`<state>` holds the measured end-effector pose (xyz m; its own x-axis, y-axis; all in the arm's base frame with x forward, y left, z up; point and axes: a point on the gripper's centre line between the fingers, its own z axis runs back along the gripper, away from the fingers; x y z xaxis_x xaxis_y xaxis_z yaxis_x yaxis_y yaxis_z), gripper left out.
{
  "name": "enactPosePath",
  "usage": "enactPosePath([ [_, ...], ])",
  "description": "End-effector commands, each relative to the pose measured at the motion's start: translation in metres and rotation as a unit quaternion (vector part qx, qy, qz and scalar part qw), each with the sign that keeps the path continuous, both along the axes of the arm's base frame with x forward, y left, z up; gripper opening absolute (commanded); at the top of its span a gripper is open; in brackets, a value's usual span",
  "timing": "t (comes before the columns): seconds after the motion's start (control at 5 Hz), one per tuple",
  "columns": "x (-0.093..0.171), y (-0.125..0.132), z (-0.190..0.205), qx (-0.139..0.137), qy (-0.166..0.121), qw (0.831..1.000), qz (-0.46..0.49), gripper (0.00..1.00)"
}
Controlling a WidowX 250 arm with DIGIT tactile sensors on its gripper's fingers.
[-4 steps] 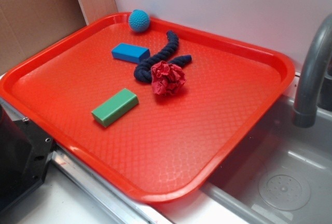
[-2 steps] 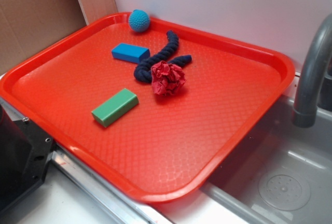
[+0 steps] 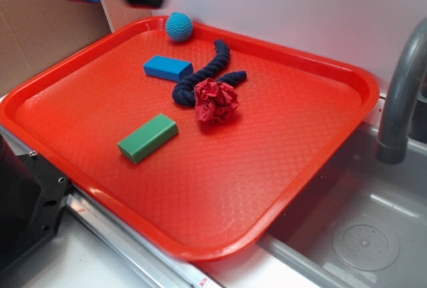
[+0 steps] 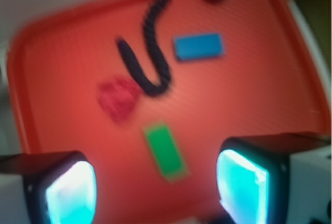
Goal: Grab the red paper.
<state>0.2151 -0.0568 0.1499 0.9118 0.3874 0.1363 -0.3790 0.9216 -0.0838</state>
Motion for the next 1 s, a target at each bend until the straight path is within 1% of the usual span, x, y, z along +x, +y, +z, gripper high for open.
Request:
enactPosePath([
  [0.0, 0.052, -0.018, -0.066, -0.020, 0.018, 0.999, 0.021, 1.00],
  [0.2, 0.044, -0.015, -0.102, 0.012, 0.059, 0.998, 0.005, 1.00],
  [0.4, 0.019, 0.013, -0.135, 0.061, 0.096, 0.994, -0.002, 1.00],
  [0.6, 0.021, 0.030, -0.150, 0.063, 0.105, 0.992, -0.013, 1.00],
  [0.8, 0.024, 0.027, -0.144, 0.064, 0.098, 0.993, -0.033, 0.00],
])
